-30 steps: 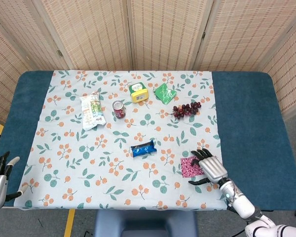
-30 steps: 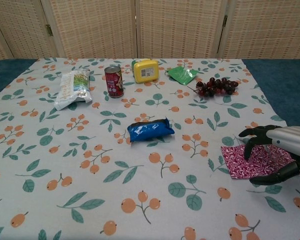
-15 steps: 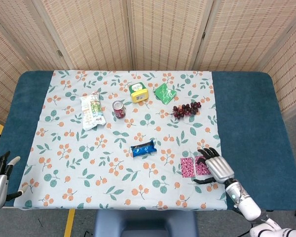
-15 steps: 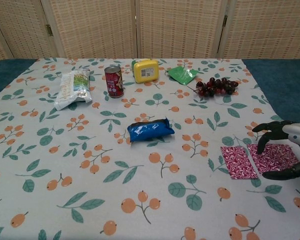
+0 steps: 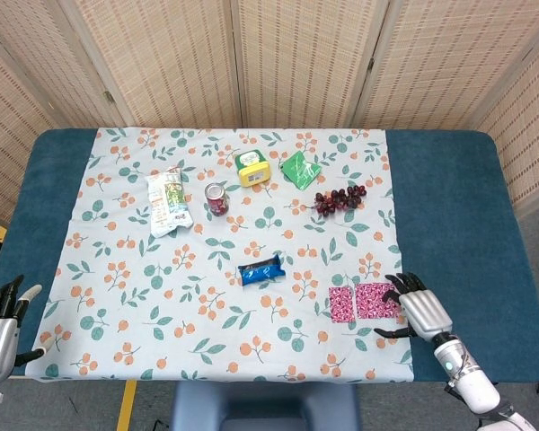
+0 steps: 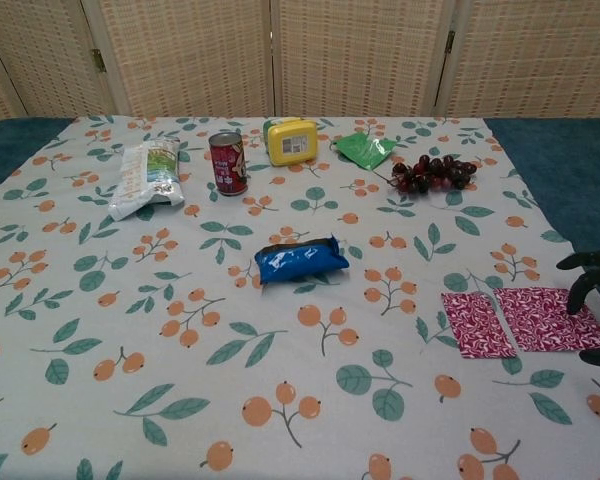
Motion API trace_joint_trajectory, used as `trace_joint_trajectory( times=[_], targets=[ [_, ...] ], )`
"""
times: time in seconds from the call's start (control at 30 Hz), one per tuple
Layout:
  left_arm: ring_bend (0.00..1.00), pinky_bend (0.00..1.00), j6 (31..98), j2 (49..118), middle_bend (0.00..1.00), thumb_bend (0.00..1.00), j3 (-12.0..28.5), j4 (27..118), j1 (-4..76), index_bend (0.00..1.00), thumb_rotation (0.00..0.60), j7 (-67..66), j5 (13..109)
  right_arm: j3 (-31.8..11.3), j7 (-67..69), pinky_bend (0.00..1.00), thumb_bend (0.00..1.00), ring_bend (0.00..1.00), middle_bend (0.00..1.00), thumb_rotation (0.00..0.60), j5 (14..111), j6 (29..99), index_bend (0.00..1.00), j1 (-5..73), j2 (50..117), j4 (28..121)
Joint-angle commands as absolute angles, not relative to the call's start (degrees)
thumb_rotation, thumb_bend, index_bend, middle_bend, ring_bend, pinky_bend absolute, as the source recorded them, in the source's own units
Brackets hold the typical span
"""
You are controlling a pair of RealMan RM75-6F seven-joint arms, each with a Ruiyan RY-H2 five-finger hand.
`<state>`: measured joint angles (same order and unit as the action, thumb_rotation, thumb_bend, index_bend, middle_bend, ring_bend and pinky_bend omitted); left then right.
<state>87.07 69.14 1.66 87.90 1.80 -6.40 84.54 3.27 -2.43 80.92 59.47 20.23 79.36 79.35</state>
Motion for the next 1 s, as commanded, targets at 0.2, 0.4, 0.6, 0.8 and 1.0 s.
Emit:
trace_joint_trajectory(
  times=[0.2,0.4,0.6,0.8,1.0],
  targets=[
    [0.08,0.0,87.1,68.8,0.04,0.22,1.4,88.4,1.5,0.2,0.6,-6.2,84.7,3.3,-1.8,0.0,0.19,0.0,0.11,0.251,81.2,57.9,0.34,20.6,80.7,77.1],
    [0.08,0.0,87.2,69.0,0.04,0.22,1.4,88.1,1.5,0.2,0.6,-6.1,84.7,3.1,-2.4,0.0,0.19,0.0,0.11,0.253,80.4,57.3,0.34,20.4,81.2,75.6],
    [0.08,0.0,87.1,69.1,0.04,0.22,1.4,87.7,1.5,0.2,0.6,-5.9,84.7,3.0,-2.7,0.0,0.19,0.0,0.11,0.253,79.5,57.8,0.34,19.5,80.6,75.5],
    [0.08,0.0,87.2,69.3,0.04,0.22,1.5,87.5,1.5,0.2,0.6,-5.8,84.7,3.0,-2.6,0.0,0.19,0.0,0.11,0.255,79.1,59.0,0.34,18.3,79.3,75.8],
    [0.08,0.0,87.1,69.4,0.04,0.22,1.4,87.4,1.4,0.2,0.6,-5.8,84.6,2.7,-1.9,0.0,0.19,0.0,0.12,0.254,79.4,60.5,0.34,17.4,78.3,76.3]
  ],
)
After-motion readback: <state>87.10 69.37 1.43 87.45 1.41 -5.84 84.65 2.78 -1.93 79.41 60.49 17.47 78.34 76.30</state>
